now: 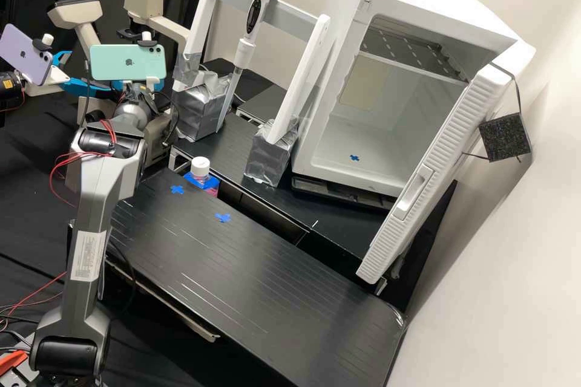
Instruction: Move the petri dish to the microscope
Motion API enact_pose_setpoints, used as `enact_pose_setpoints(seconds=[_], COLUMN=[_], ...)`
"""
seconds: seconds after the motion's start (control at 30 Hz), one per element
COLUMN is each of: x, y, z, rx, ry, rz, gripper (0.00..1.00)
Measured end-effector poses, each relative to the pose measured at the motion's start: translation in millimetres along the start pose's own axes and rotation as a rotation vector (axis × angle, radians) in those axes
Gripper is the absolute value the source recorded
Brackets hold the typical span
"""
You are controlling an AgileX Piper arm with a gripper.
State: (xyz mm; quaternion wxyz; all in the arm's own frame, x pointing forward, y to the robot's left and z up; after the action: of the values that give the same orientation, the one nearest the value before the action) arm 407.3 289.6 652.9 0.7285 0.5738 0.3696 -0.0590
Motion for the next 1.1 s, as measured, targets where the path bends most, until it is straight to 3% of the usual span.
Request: enact_pose_setpoints(seconds=[0.2,0.57,0.9,0.93,1.1], x=[7,18,26,26,26], y=[-2.9,-5.9,-15.3,-15.3,-15.3], z=[-6,-5,-5,-5,-5], rx=[-0.005,-0.044,-0.047,-0.047,-0.047], ry=[0.002,-0.012,-0.027,-0.027,-0.027], rz=[-0.002,-0.005,-0.023,-0.023,-0.023], gripper=[0.00,0.00,0.00,1.00,1.00])
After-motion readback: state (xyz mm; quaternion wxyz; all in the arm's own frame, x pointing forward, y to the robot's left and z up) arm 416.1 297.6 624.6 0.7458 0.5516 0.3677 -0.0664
